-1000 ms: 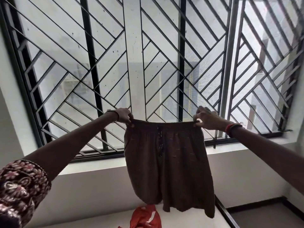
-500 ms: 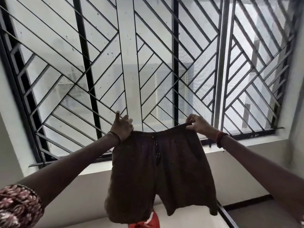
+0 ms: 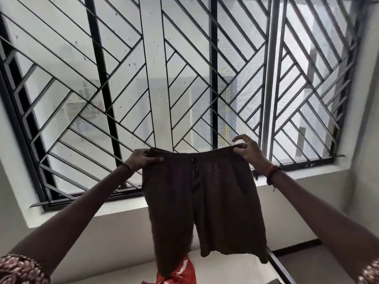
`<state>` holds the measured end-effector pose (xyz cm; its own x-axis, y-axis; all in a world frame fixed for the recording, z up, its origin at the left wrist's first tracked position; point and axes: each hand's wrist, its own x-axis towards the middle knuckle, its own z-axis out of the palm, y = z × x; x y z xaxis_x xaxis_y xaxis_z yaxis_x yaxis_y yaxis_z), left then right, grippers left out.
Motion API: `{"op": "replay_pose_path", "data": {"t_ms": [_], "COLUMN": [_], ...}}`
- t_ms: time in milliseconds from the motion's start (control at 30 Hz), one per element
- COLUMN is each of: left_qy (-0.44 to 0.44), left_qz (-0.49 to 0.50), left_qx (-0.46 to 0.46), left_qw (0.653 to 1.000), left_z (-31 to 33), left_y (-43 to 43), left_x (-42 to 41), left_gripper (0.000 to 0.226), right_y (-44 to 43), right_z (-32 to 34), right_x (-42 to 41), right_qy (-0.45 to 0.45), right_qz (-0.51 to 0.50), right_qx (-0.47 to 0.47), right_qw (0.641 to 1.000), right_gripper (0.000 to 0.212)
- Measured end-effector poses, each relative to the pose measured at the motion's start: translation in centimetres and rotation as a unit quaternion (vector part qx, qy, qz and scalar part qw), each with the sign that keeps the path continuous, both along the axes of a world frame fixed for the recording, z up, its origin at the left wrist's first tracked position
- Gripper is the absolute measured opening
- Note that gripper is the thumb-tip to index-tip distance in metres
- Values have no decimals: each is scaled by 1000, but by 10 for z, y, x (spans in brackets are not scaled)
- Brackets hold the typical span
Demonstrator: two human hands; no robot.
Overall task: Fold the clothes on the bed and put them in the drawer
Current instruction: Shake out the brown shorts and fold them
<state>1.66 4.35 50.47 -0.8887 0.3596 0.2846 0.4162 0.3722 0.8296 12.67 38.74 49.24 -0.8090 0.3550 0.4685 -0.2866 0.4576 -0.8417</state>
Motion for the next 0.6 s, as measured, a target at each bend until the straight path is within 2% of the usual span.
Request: {"op": "replay_pose_path", "data": {"t_ms": [67, 167, 333, 433, 467, 533, 600], "left_qy": [-33, -22, 65, 103, 101, 74, 53], "left_qz": [-23, -30, -45, -34, -29, -36, -54], "left_qx": [24, 15, 10, 15, 12, 6, -9], "left_qw": [999, 999, 997, 994, 994, 997, 997], "left_z": [5, 13, 13, 11, 10, 11, 15], "left_y": [-2, -4, -7, -8, -9, -11, -13], "left_x": [3, 6, 8, 6, 4, 0, 0], "left_gripper": [26, 21, 18, 18, 22, 50, 55], "right_y": [-2, -6, -4, -7, -7, -6, -4], "right_z": [-1, -1, -1, -1, -2, -2, 2], "right_x": [5, 9, 11, 15, 15, 13, 16], "right_qy": [16, 32, 22, 28, 32, 38, 25], "right_qz": [20, 35, 102, 122, 119, 105, 110], "right_qx": [-21, -51, -150, -132, -112, -92, -109], "right_qw": [999, 998, 983, 983, 986, 990, 988], "right_gripper": [27, 29, 27, 12, 17, 33, 47]}}
